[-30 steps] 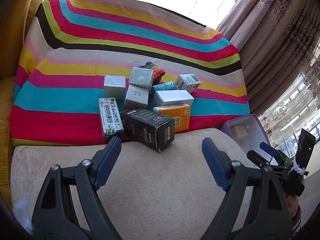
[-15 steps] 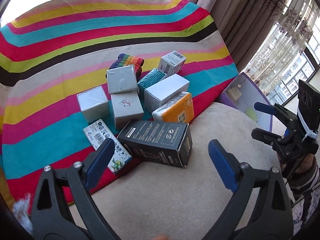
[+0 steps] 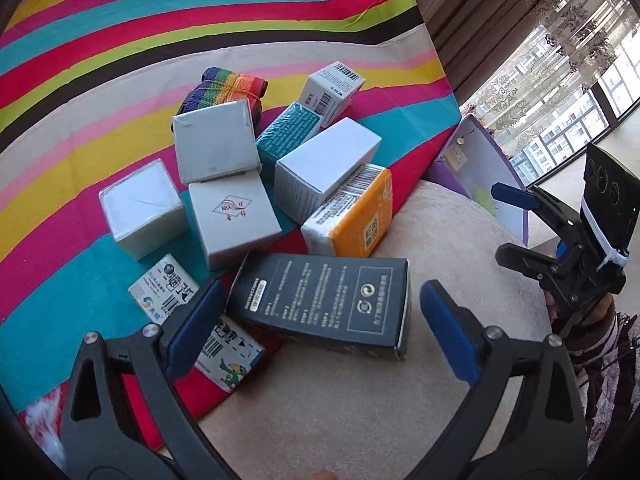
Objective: Organize objects
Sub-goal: 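Return the left tool to the pile and grasp the black box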
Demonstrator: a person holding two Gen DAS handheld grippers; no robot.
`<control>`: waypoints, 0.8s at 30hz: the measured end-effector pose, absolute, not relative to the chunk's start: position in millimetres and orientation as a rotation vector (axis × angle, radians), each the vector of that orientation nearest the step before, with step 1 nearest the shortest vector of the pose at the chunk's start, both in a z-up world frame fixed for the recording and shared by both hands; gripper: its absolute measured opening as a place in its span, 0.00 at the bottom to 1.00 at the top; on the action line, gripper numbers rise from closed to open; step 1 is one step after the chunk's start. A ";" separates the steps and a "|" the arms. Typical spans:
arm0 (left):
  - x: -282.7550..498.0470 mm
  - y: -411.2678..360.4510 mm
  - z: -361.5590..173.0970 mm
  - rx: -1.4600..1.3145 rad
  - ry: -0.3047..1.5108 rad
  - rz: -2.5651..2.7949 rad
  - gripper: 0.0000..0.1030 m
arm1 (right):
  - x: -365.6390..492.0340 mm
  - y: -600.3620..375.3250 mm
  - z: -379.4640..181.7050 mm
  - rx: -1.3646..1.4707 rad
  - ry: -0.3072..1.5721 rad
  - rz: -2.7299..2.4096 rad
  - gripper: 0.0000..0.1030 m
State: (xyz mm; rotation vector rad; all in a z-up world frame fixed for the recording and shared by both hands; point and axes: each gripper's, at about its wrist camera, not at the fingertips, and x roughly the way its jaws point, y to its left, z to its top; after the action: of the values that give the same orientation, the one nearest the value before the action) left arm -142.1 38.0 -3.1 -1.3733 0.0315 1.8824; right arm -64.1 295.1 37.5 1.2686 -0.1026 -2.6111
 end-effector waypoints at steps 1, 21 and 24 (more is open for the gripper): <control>-142.5 38.3 -4.0 -1.374 0.022 1.870 0.96 | -65.2 295.3 36.4 1.274 -0.106 -2.608 1.00; -124.2 31.1 7.4 -1.351 -0.126 1.960 0.91 | -69.8 286.4 32.8 1.316 -0.076 -2.615 1.00; -114.0 22.5 17.3 -1.310 -0.177 2.097 0.91 | -72.9 281.2 33.6 1.323 -0.066 -2.622 1.00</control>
State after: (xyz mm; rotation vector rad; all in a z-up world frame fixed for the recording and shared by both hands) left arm -114.0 22.5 17.3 -1.3102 -0.1769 2.0972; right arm -72.9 281.2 33.6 1.3228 -0.0662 -2.6217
